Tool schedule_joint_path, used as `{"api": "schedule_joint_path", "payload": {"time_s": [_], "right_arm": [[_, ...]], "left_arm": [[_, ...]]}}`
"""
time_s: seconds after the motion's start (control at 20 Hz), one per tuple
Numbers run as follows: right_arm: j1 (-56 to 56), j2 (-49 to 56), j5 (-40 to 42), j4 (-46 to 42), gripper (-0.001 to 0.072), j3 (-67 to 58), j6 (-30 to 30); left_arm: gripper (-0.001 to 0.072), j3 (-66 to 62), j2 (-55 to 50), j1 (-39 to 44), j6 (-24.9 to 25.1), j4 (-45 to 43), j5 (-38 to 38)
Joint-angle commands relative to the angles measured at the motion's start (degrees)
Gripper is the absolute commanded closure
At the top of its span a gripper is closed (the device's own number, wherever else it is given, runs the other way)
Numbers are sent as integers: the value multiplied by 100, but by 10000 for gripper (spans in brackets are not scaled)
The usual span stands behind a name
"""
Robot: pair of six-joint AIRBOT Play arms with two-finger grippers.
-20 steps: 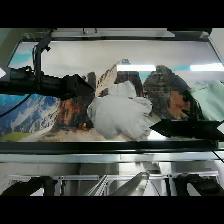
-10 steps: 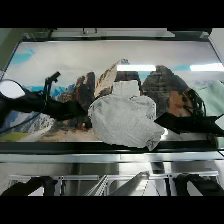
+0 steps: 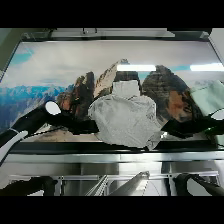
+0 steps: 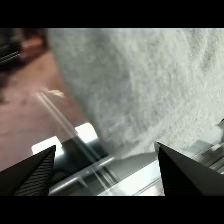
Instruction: Fold the shirts.
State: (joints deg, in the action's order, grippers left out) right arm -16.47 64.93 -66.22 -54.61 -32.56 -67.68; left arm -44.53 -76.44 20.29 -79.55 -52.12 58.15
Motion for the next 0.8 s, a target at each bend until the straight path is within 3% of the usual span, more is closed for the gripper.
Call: {"api": "schedule_joint_path", "payload": {"time_s": [0.0, 0.15, 0.2, 0.25, 0.3, 0.45, 0.6, 0.75], "right_arm": [[109, 673, -39, 308, 143, -4, 636], [273, 909, 223, 1235, 155, -11, 1502], [295, 935, 337, 1436, 351, -20, 1600], [295, 938, 350, 1547, 618, -55, 1738], [295, 938, 328, 1641, 698, -133, 1899], [293, 903, -70, 1967, 699, -605, 1928], [299, 570, -472, 2839, 699, -1215, 1993], [258, 251, 682, 2618, 699, -1888, 1891]], "left_arm": [[8, -330, -393, 549, 15, -28, -131], [7, -658, -479, 682, 13, -35, 26], [7, -741, -472, 680, 9, -33, 94], [7, -802, -472, 671, 9, -33, 184], [7, -837, -472, 667, 7, -35, 275], [8, -857, -472, 669, 4, -31, 426], [7, -857, -472, 669, 0, -22, 468], [7, -857, -472, 671, -98, -17, 472]]}}
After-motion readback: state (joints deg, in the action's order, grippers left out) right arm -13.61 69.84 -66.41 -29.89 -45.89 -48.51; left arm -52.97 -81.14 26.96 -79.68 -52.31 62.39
